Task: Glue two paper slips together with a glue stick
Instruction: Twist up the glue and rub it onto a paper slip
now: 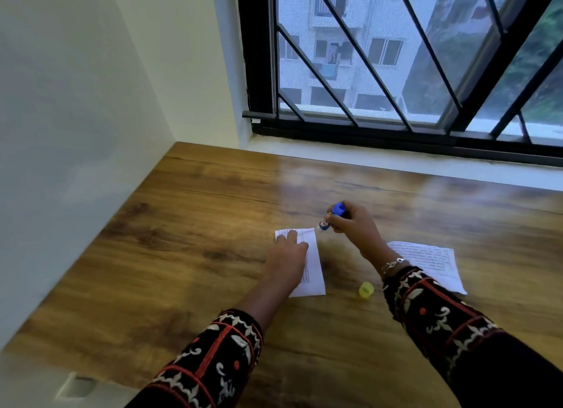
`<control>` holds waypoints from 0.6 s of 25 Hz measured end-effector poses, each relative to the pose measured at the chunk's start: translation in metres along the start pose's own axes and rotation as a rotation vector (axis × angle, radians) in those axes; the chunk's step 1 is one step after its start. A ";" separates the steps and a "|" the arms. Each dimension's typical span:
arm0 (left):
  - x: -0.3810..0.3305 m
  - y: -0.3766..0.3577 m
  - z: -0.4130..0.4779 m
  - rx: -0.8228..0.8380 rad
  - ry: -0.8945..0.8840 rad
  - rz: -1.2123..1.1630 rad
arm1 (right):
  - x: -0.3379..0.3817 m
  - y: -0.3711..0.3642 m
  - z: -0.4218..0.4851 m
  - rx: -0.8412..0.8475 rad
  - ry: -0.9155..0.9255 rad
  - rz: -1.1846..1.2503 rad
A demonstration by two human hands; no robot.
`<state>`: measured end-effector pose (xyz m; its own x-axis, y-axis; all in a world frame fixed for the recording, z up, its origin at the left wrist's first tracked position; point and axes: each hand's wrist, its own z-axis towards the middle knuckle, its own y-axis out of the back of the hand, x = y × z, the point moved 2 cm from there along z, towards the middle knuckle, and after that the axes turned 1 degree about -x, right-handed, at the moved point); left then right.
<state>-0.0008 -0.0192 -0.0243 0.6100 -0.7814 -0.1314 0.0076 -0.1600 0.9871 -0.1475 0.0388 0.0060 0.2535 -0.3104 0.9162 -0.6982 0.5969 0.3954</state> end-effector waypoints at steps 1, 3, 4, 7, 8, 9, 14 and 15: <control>0.000 0.001 -0.001 -0.005 -0.004 -0.007 | 0.001 -0.003 0.003 0.002 0.011 -0.039; 0.000 0.002 -0.002 -0.021 -0.011 -0.018 | 0.005 -0.008 0.007 0.006 0.033 -0.110; 0.000 0.001 -0.002 -0.028 -0.011 -0.023 | 0.006 -0.010 0.008 0.012 0.042 -0.145; 0.000 0.002 -0.003 -0.052 -0.006 -0.048 | 0.008 -0.014 0.010 0.033 0.057 -0.206; -0.001 0.003 -0.003 -0.057 -0.004 -0.057 | 0.009 -0.015 0.010 0.039 0.060 -0.213; -0.001 0.003 -0.003 -0.062 -0.003 -0.064 | 0.011 -0.016 0.010 0.046 0.067 -0.220; 0.000 0.002 -0.004 -0.077 -0.007 -0.073 | 0.013 -0.022 0.011 0.069 0.088 -0.257; 0.000 0.002 -0.004 -0.075 -0.004 -0.070 | 0.013 -0.023 0.011 0.073 0.093 -0.268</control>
<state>0.0029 -0.0172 -0.0218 0.6027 -0.7723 -0.2009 0.1095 -0.1693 0.9795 -0.1355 0.0135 0.0079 0.4932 -0.3791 0.7829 -0.6434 0.4467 0.6217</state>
